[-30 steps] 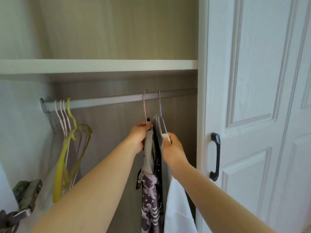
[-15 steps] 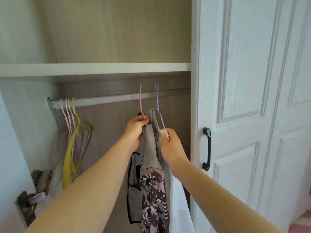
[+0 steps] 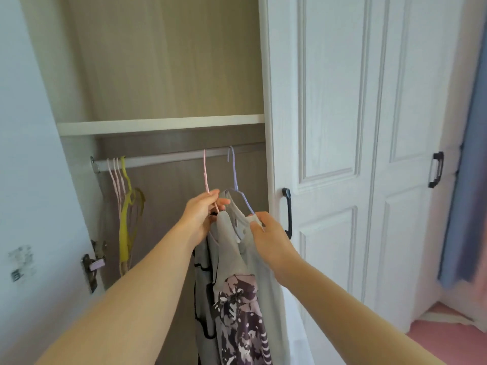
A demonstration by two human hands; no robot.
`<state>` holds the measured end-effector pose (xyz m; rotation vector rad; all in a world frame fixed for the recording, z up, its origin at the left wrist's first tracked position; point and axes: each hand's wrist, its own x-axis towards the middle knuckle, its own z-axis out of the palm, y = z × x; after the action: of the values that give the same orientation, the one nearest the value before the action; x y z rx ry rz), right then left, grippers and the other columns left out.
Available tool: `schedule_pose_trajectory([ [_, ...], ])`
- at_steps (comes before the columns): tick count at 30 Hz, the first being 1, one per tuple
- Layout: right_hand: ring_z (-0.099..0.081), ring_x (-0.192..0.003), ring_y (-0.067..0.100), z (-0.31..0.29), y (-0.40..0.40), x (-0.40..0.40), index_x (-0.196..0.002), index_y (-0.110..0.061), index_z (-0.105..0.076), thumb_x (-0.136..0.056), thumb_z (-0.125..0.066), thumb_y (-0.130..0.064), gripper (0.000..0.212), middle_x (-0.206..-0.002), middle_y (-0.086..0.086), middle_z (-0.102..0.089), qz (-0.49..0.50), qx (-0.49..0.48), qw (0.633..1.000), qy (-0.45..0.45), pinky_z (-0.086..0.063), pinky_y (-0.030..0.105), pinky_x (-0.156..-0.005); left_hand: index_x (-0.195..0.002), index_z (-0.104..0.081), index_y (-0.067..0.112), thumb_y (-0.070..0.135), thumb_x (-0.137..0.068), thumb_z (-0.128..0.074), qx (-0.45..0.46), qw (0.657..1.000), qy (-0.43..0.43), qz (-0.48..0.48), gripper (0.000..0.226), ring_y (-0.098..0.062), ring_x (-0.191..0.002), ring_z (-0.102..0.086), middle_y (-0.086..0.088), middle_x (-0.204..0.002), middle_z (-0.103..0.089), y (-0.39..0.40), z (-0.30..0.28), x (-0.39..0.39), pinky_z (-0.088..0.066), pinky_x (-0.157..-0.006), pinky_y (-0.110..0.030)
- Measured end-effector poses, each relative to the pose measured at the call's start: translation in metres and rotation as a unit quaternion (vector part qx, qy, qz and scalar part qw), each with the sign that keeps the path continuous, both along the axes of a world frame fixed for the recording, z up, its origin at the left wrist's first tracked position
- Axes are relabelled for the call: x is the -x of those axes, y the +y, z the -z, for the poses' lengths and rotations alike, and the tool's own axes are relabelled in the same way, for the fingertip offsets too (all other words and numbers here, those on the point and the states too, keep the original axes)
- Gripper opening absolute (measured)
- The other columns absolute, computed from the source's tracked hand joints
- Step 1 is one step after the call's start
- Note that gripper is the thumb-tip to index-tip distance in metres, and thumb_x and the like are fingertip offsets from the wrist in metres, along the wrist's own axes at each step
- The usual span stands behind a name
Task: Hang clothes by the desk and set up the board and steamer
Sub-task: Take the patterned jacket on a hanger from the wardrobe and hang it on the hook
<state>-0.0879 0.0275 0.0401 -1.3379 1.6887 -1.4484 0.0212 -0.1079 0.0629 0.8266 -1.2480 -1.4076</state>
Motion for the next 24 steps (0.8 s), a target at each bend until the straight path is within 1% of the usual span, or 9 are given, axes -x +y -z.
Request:
schedule_pose_trajectory([
  [2, -0.050, -0.074, 0.012, -0.003, 0.027, -0.006, -0.114, -0.023, -0.053, -0.100, -0.030, -0.023, 0.027, -0.095, 0.004, -0.057, 0.003, 0.001, 1.000, -0.004, -0.039, 0.021, -0.058, -0.107, -0.060, 0.013, 0.013, -0.098, -0.050, -0.003, 1.000, 0.000, 0.017, 0.014, -0.016, -0.070, -0.057, -0.001, -0.067, -0.073, 0.028, 0.004, -0.005, -0.039, -0.060, -0.025],
  [4, -0.059, -0.088, 0.022, -0.007, 0.057, -0.012, -0.116, -0.022, -0.054, -0.100, -0.031, -0.022, 0.028, -0.107, 0.011, -0.061, 0.006, -0.007, 1.000, -0.011, -0.048, 0.028, -0.069, -0.106, -0.058, 0.014, 0.014, -0.098, -0.050, -0.005, 1.000, -0.010, 0.028, 0.011, -0.016, -0.070, -0.056, -0.002, -0.070, -0.073, 0.055, 0.008, -0.012, -0.038, -0.060, -0.024],
  [6, -0.056, -0.086, 0.023, -0.010, 0.087, -0.017, -0.116, -0.022, -0.055, -0.099, -0.032, -0.021, 0.028, -0.118, 0.015, -0.058, 0.006, -0.013, 1.000, -0.017, -0.050, 0.036, -0.079, -0.104, -0.056, 0.013, 0.015, -0.097, -0.051, 0.000, 0.999, -0.041, 0.032, 0.009, -0.016, -0.068, -0.056, -0.002, -0.069, -0.073, 0.084, 0.010, -0.020, -0.039, -0.062, -0.026],
  [9, -0.049, -0.081, 0.012, -0.012, 0.132, -0.025, -0.121, -0.025, -0.054, -0.099, -0.034, -0.023, 0.030, -0.114, 0.006, -0.059, 0.003, -0.008, 1.000, -0.027, -0.040, 0.026, -0.068, -0.103, -0.055, 0.011, 0.015, -0.097, -0.052, 0.012, 0.996, -0.082, 0.043, 0.008, -0.016, -0.061, -0.056, -0.004, -0.072, -0.073, 0.129, 0.010, -0.033, -0.041, -0.063, -0.028],
  [12, -0.051, -0.086, 0.004, -0.013, 0.174, -0.034, -0.122, -0.025, -0.054, -0.099, -0.035, -0.025, 0.030, -0.107, -0.007, -0.056, 0.005, 0.001, 1.000, -0.021, -0.039, 0.022, -0.066, -0.105, -0.054, 0.007, 0.013, -0.097, -0.052, 0.019, 0.994, -0.082, 0.062, 0.010, -0.016, -0.059, -0.058, -0.008, -0.077, -0.073, 0.177, 0.007, -0.047, -0.045, -0.066, -0.030],
  [14, -0.050, -0.085, 0.002, -0.013, 0.203, -0.041, -0.120, -0.025, -0.055, -0.099, -0.036, -0.025, 0.028, -0.104, -0.007, -0.056, 0.006, 0.007, 1.000, -0.018, -0.037, 0.022, -0.064, -0.108, -0.053, 0.004, 0.010, -0.097, -0.050, 0.019, 0.995, -0.070, 0.074, 0.012, -0.017, -0.063, -0.063, -0.010, -0.076, -0.073, 0.211, 0.003, -0.057, -0.051, -0.068, -0.031],
  [17, -0.049, -0.088, 0.003, -0.014, 0.248, -0.055, -0.118, -0.023, -0.057, -0.098, -0.040, -0.024, 0.026, -0.108, -0.006, -0.056, 0.005, 0.006, 0.999, -0.031, -0.037, 0.021, -0.064, -0.107, -0.051, 0.005, 0.010, -0.097, -0.051, 0.015, 0.994, -0.056, 0.090, 0.011, -0.017, -0.067, -0.070, -0.010, -0.078, -0.075, 0.262, -0.003, -0.074, -0.057, -0.062, -0.026],
  [22, -0.056, -0.088, 0.009, -0.014, 0.328, -0.076, -0.113, -0.023, -0.061, -0.098, -0.044, -0.024, 0.023, -0.105, -0.002, -0.061, 0.009, 0.000, 0.999, -0.050, -0.042, 0.024, -0.064, -0.104, -0.051, 0.009, 0.016, -0.097, -0.051, 0.015, 0.993, -0.061, 0.101, 0.009, -0.015, -0.071, -0.072, -0.008, -0.088, -0.076, 0.346, -0.006, -0.104, -0.049, -0.049, -0.019],
  [24, -0.057, -0.085, 0.012, -0.014, 0.358, -0.085, -0.110, -0.023, -0.063, -0.098, -0.044, -0.025, 0.022, -0.102, -0.001, -0.062, 0.010, -0.006, 0.999, -0.043, -0.043, 0.025, -0.062, -0.104, -0.052, 0.010, 0.017, -0.097, -0.051, 0.016, 0.993, -0.063, 0.102, 0.010, -0.016, -0.074, -0.072, -0.007, -0.091, -0.076, 0.377, -0.005, -0.116, -0.046, -0.049, -0.019],
])
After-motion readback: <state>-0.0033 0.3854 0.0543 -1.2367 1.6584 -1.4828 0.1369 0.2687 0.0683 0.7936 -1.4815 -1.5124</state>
